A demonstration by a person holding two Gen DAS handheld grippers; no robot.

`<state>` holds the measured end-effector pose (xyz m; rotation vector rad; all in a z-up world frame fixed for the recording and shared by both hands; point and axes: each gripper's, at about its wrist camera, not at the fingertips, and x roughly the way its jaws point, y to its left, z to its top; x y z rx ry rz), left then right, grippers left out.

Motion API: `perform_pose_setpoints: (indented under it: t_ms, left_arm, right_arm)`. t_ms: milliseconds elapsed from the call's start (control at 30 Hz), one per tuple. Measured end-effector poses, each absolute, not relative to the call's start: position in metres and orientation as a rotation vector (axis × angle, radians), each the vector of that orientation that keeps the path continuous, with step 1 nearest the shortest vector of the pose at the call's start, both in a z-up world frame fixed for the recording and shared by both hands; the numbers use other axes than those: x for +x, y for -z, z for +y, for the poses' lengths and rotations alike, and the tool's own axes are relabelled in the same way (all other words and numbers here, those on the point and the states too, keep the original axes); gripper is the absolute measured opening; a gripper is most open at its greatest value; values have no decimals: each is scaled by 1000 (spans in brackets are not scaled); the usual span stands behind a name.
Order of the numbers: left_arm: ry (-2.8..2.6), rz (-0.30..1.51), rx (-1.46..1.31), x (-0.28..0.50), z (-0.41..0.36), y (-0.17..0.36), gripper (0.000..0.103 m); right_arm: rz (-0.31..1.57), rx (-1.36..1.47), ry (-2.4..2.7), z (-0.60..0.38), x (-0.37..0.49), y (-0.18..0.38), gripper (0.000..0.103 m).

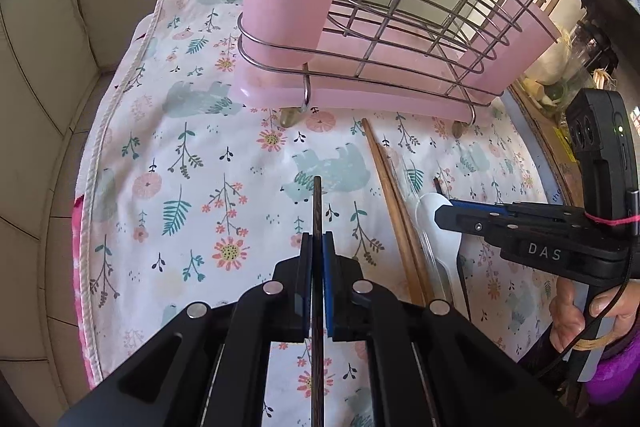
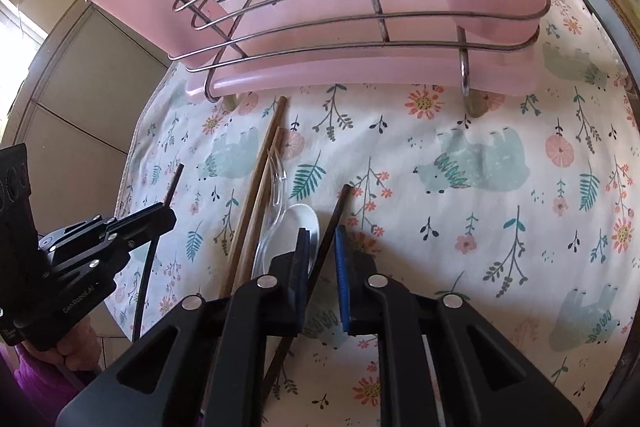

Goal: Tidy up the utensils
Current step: 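Grasp a dark chopstick with the left gripper while the right gripper grasps the white spoon, then lift the dark chopstick with the left gripper while the right gripper lifts the white spoon to the cup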

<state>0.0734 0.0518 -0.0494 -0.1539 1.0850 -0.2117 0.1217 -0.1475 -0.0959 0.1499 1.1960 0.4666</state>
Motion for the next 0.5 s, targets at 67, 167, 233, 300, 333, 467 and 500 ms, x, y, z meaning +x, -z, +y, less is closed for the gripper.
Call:
perform_pose_setpoints:
  t_ms: [67, 167, 233, 300, 333, 467, 500]
  left_arm:
    - [209, 1076, -165, 72, 55, 47, 4]
    - [205, 1056, -184, 71, 58, 42, 4]
    - [205, 1039, -198, 69, 59, 38, 4]
    - [202, 1023, -207, 68, 59, 34, 4]
    - [200, 1014, -211, 66, 60, 31, 4]
    - [191, 997, -219, 65, 62, 28, 4]
    - [189, 996, -222, 65, 62, 27, 4]
  right_arm:
    - [1188, 153, -467, -149, 120, 95, 11]
    - [1162, 166, -459, -153, 115, 92, 5]
    - [1142, 182, -462, -159, 111, 87, 3]
    - [1113, 199, -453, -167, 107, 82, 3]
    - [1101, 209, -448, -171, 105, 79, 3]
    - [1051, 261, -401, -194, 101, 73, 3]
    - [1042, 278, -384, -204, 102, 73, 3]
